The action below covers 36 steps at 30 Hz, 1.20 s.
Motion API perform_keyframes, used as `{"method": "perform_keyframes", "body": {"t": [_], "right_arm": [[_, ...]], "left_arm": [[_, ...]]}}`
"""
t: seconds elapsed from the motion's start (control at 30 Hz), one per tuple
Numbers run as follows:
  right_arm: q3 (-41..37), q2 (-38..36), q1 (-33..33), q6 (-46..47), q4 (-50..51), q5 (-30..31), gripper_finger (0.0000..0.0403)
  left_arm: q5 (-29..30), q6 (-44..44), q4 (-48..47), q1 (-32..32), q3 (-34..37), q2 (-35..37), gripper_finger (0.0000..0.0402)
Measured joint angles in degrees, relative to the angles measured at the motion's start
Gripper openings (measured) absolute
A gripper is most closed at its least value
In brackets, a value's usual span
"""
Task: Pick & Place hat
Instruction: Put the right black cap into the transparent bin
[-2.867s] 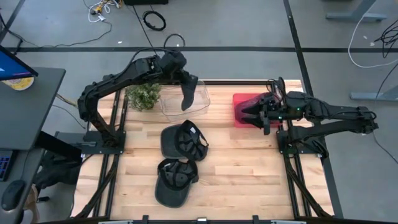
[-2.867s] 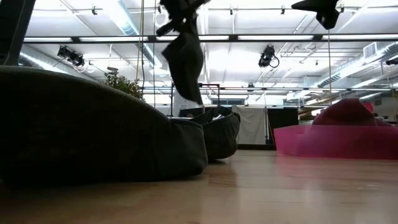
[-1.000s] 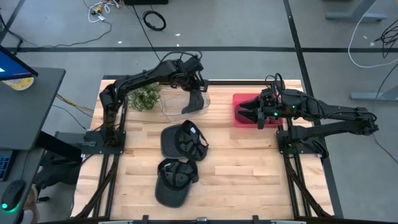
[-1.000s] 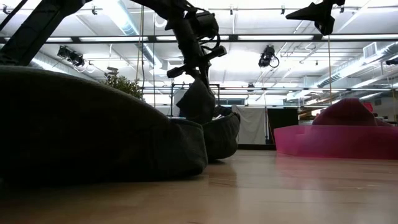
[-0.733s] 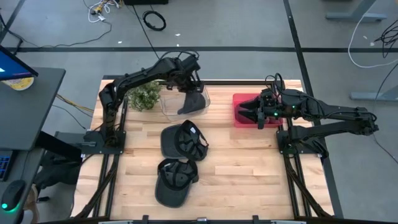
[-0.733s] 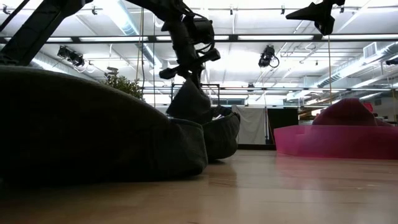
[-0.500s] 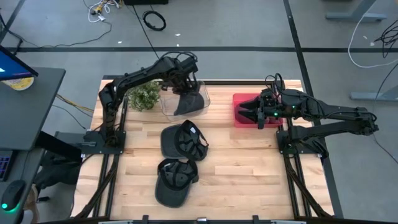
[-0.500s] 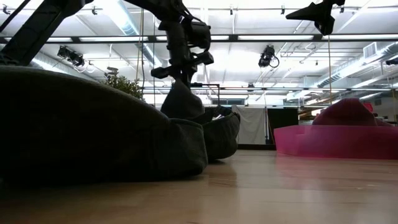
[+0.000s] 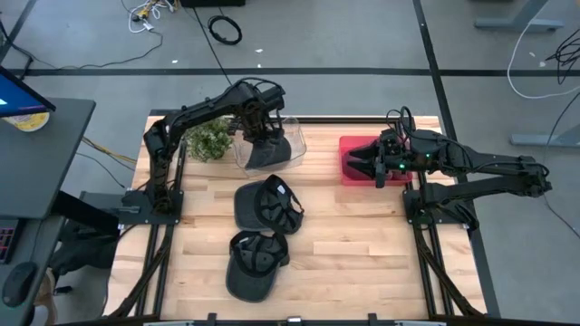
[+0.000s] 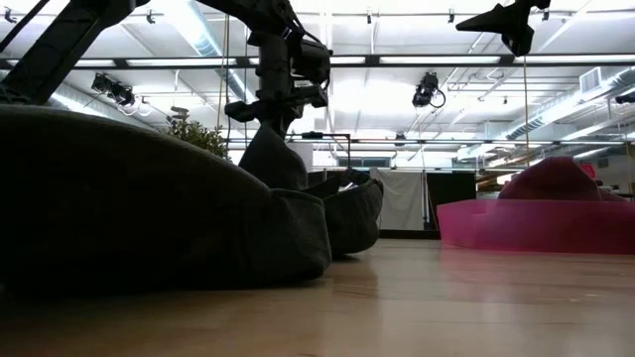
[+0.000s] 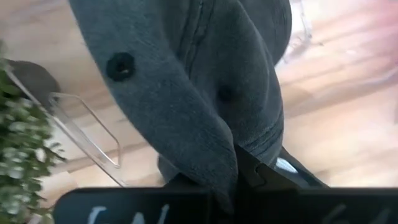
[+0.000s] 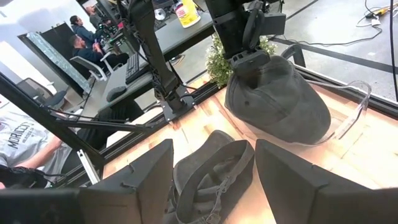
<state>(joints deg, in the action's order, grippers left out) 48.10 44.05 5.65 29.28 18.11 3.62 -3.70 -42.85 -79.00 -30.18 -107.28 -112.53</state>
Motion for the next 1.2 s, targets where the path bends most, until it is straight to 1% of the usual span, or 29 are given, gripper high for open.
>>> {"method": "perform_keyframes", "body": {"t": [0.2, 0.43, 0.63, 0.77, 0.87, 0.97, 1.07, 1.13, 1.2], "right_arm": [[0.00, 0.00, 0.00, 0.00, 0.00, 0.00, 0.0229], [0.00, 0.00, -0.02, -0.02, 0.00, 0.00, 0.0229], [0.00, 0.00, 0.00, -1.21, 0.00, 0.02, 0.0229], [0.00, 0.00, -0.02, -1.29, 0.00, 0.04, 0.0229], [0.00, 0.00, -0.02, -1.29, 0.00, 0.02, 0.0229], [0.00, 0.00, -0.02, -1.29, 0.00, 0.02, 0.0229], [0.00, 0.00, -0.02, -1.29, 0.00, 0.03, 0.0229], [0.00, 0.00, -0.01, -1.29, 0.00, 0.03, 0.0229], [0.00, 0.00, -0.02, -1.29, 0.00, 0.02, 0.0229]], "left_arm": [[3.66, -0.20, -1.83, -1.58, 0.00, 0.03, 0.0014], [4.35, 0.01, -6.89, -1.86, 0.04, 0.33, 0.0014], [4.03, 0.49, -4.49, -1.60, 0.04, 0.35, 0.0021], [7.26, 1.51, -2.62, -0.44, 0.04, 0.35, 0.0025], [8.63, 1.83, -2.71, 0.37, 0.04, 0.37, 0.0038], [8.29, 3.31, -1.57, 0.90, 0.04, 0.38, 0.0060], [4.16, 4.54, 0.82, 1.16, 0.04, 0.40, 0.0079], [1.85, 4.16, 2.16, 1.18, 0.04, 0.42, 0.0082], [1.11, 2.28, 2.64, 1.18, 0.04, 0.42, 0.0078]]}}
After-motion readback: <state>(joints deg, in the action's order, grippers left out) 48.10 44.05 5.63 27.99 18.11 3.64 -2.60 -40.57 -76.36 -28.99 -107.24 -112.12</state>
